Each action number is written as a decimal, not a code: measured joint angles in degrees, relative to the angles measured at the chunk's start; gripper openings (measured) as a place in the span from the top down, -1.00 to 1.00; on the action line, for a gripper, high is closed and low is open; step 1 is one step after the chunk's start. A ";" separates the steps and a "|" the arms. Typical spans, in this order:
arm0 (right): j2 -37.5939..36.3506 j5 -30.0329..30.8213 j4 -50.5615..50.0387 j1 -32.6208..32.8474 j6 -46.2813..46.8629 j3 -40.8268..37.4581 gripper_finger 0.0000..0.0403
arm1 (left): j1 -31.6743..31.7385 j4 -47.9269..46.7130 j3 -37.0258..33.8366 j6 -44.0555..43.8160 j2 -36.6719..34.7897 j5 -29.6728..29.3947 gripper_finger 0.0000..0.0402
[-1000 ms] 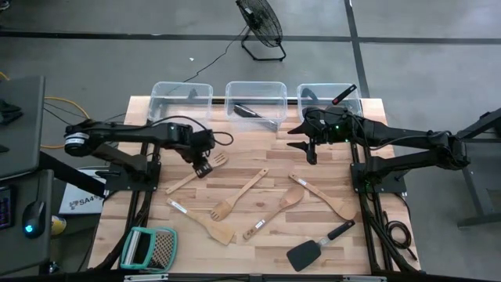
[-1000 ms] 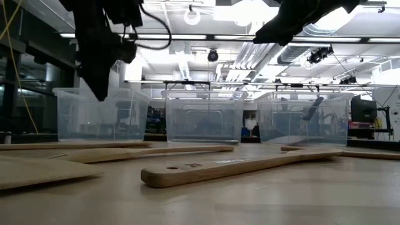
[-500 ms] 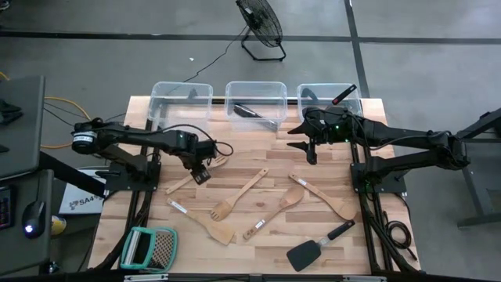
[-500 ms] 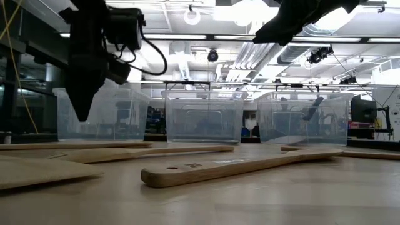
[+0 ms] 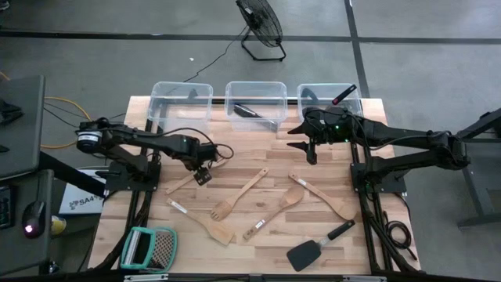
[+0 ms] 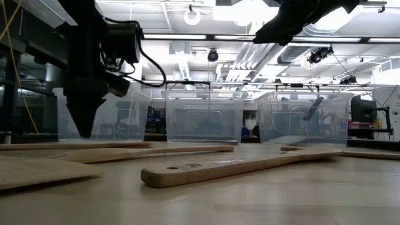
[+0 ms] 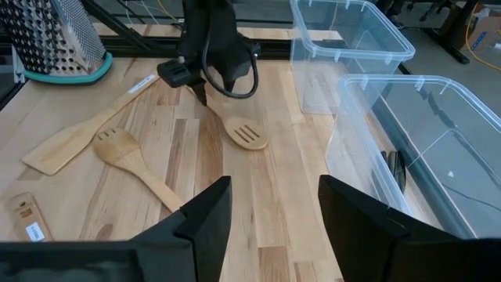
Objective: Pick & Place Kitchen Items
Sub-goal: Put the brown wooden spoon into the left transparent bin
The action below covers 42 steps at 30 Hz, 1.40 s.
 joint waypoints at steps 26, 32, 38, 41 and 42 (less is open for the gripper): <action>0.00 0.01 -0.02 -0.01 0.00 0.00 0.09 | -0.01 1.14 0.22 0.00 7.49 3.27 0.27; 0.00 0.01 -0.02 -0.01 0.00 0.00 0.09 | -0.03 1.01 0.17 0.28 7.52 3.27 0.45; 0.00 0.01 -0.02 0.01 0.00 0.00 0.09 | -0.03 0.83 0.15 0.39 7.52 3.24 0.63; 0.00 0.01 -0.02 0.00 0.00 0.00 0.09 | -0.03 0.81 0.15 0.39 7.53 3.24 0.65; 0.00 0.01 -0.02 0.00 0.00 0.00 0.09 | -0.03 0.81 0.15 0.40 7.54 3.24 0.65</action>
